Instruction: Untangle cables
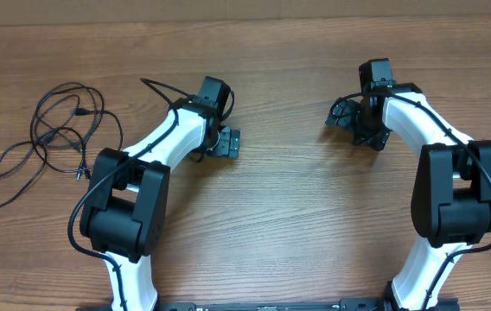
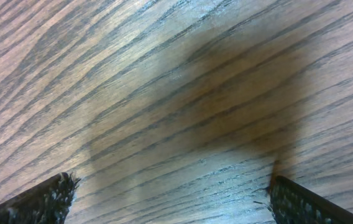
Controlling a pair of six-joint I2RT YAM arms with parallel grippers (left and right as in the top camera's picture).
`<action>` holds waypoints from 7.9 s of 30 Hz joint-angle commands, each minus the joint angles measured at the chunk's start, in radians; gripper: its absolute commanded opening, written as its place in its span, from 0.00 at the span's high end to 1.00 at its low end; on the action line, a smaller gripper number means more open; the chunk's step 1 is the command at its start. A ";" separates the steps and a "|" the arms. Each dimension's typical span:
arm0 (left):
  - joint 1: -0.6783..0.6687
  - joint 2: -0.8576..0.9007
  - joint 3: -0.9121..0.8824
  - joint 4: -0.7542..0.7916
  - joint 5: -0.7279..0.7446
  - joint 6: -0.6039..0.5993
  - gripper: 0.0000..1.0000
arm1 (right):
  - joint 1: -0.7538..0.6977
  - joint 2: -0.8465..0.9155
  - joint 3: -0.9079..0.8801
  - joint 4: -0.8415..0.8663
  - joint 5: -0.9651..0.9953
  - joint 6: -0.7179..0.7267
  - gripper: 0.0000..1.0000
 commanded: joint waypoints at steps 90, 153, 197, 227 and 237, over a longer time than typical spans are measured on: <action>0.012 -0.422 -0.137 0.030 -0.066 -0.006 0.00 | 0.003 -0.031 -0.005 0.003 0.006 0.001 0.00; 0.257 -1.180 -1.336 1.096 -0.047 -0.172 0.01 | 0.003 -0.031 -0.005 0.003 0.006 0.001 0.00; 0.257 -2.052 -1.336 0.603 -0.027 0.092 0.00 | 0.003 -0.031 -0.005 0.003 0.006 0.001 0.00; 0.257 -2.051 -1.336 0.609 -0.028 0.091 0.01 | 0.003 -0.031 -0.005 0.003 0.006 0.001 0.00; 0.257 -2.051 -1.336 0.609 -0.028 0.091 0.01 | 0.003 -0.031 -0.005 0.003 0.006 0.001 0.00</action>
